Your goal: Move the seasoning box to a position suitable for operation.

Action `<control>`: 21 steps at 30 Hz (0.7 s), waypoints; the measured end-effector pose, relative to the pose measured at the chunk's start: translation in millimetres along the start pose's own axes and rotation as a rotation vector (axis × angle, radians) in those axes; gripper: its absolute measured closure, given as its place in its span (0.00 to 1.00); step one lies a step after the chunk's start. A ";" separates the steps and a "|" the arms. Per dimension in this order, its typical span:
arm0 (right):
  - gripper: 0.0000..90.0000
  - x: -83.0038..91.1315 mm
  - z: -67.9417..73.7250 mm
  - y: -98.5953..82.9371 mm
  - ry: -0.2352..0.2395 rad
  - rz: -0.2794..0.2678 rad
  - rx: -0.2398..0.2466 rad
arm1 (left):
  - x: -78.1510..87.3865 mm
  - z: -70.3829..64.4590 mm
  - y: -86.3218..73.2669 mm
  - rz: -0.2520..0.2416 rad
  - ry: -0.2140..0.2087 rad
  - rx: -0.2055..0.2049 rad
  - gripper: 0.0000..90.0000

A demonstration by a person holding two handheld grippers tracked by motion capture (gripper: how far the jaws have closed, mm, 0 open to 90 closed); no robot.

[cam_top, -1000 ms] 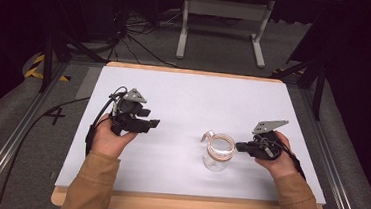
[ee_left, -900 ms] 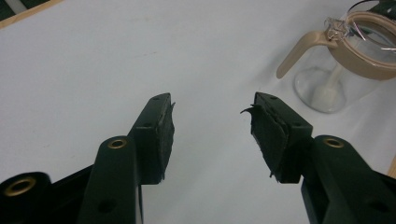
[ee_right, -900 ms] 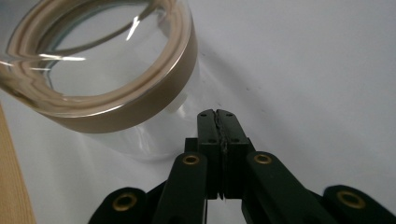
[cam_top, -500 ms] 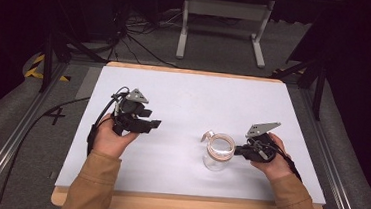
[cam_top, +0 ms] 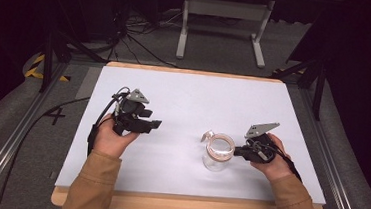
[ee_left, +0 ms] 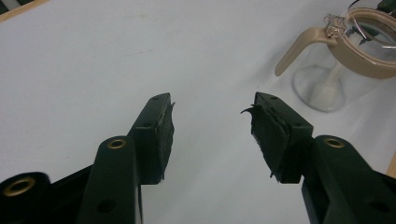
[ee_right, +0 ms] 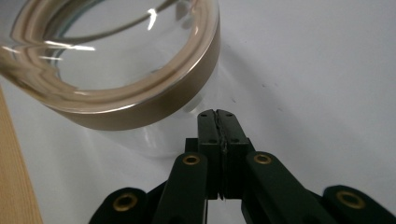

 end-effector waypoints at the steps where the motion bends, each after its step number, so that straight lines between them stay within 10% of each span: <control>1: 0.99 -0.1 1.9 0.1 0.002 0.003 0.002 | -0.6 0.0 0.3 -0.006 -0.001 0.001 0.54; 21: 0.99 -6.7 26.3 1.6 0.023 0.035 0.059 | -9.2 -2.8 9.0 0.008 -0.027 -0.024 0.54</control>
Point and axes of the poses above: each handheld gripper's, and its own axes: x roughly backward along the jaws, y roughly out of its top, z roughly to its left, the point moved 6 cm from there along -x, roughly forward along the jaws, and after that the axes turned 9 degrees about z, right-handed, at the moved point
